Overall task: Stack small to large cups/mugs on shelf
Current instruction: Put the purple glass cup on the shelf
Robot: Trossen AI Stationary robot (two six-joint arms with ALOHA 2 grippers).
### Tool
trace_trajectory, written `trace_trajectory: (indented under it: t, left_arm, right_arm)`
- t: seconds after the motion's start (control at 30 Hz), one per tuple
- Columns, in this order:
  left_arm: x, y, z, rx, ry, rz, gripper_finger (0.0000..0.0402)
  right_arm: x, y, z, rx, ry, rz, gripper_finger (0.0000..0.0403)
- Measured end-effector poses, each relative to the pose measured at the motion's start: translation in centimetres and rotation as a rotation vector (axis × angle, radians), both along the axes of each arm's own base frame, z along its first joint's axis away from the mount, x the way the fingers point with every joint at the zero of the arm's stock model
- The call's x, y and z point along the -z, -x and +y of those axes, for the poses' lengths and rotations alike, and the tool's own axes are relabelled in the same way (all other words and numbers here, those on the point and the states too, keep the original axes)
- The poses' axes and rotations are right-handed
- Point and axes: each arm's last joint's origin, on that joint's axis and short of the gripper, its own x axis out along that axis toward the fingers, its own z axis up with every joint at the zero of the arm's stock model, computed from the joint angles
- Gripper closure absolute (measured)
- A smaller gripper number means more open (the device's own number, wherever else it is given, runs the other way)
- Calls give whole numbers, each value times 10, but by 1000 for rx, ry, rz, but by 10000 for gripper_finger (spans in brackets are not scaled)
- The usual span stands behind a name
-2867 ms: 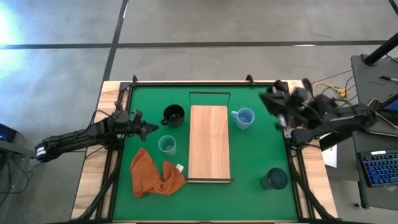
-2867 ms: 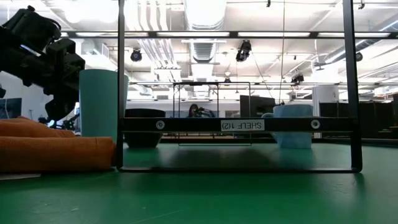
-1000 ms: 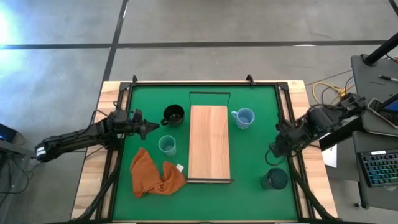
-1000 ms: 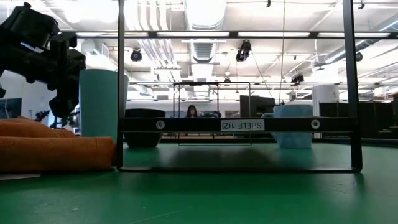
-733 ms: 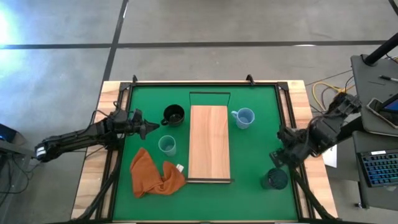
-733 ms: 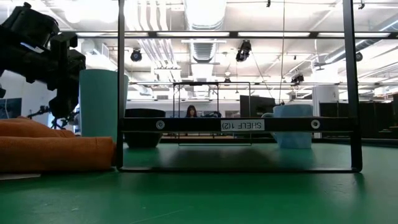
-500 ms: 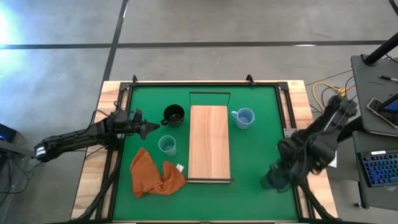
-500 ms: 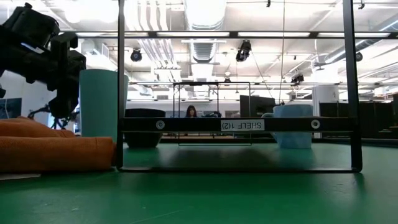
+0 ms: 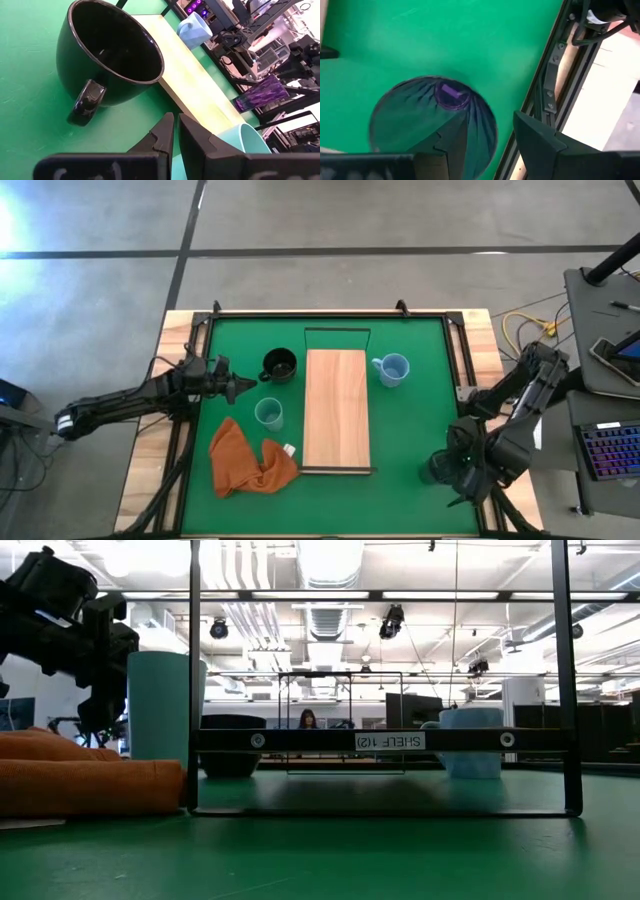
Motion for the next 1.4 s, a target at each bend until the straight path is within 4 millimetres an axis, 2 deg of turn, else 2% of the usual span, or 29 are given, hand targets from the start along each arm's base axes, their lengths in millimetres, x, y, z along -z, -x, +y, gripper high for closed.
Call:
trace_trajectory:
  t: [0.33,0.63,0.77,0.87,1.0,1.2,1.4]
  left_arm:
    - [1,-1,0,0,5,12,391]
    - [1,-1,0,-1,6,12,391]
    - [0,-1,0,-1,2,2,391]
    - [-1,-1,1,-5,-5,-13,391]
    - [-1,-1,1,-15,-9,-12,391]
    - [-2,-1,2,-37,-20,-16,391]
    - [-7,-3,2,-37,-39,-70,391]
  right_arm:
    - [19,-5,-7,58,26,65,250]
    - [44,-6,-4,33,-40,71,254]
    - [48,-6,-5,21,-75,46,277]
    - [48,-6,-11,7,-86,41,316]
    - [44,-9,-23,-41,-74,-3,382]
    - [31,-20,-53,-90,-54,-89,392]
    - [7,-48,-93,-206,-44,-166,393]
